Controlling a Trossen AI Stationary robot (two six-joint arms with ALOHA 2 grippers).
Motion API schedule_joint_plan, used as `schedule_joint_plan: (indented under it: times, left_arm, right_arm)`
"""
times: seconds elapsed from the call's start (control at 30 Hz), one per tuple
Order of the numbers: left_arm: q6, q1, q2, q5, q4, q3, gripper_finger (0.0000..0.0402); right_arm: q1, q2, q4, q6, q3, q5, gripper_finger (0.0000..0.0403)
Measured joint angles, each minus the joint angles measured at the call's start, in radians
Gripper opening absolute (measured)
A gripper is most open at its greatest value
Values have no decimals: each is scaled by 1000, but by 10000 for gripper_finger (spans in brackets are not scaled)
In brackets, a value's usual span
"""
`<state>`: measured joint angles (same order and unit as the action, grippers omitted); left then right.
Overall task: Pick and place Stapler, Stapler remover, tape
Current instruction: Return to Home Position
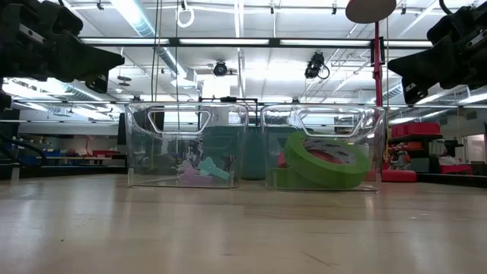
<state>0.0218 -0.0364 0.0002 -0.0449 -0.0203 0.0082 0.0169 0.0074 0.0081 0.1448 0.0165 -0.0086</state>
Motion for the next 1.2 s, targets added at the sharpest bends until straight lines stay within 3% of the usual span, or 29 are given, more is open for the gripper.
schedule_joint_plan:
  times: [0.33,1.2]
  left_arm:
    - [-7,0,6,-4,-23,-1,22]
    - [-7,0,6,-2,-33,-1,23]
  right_arm:
    - [0,0,0,0,0,0,6]
    - [0,0,0,0,0,0,6]
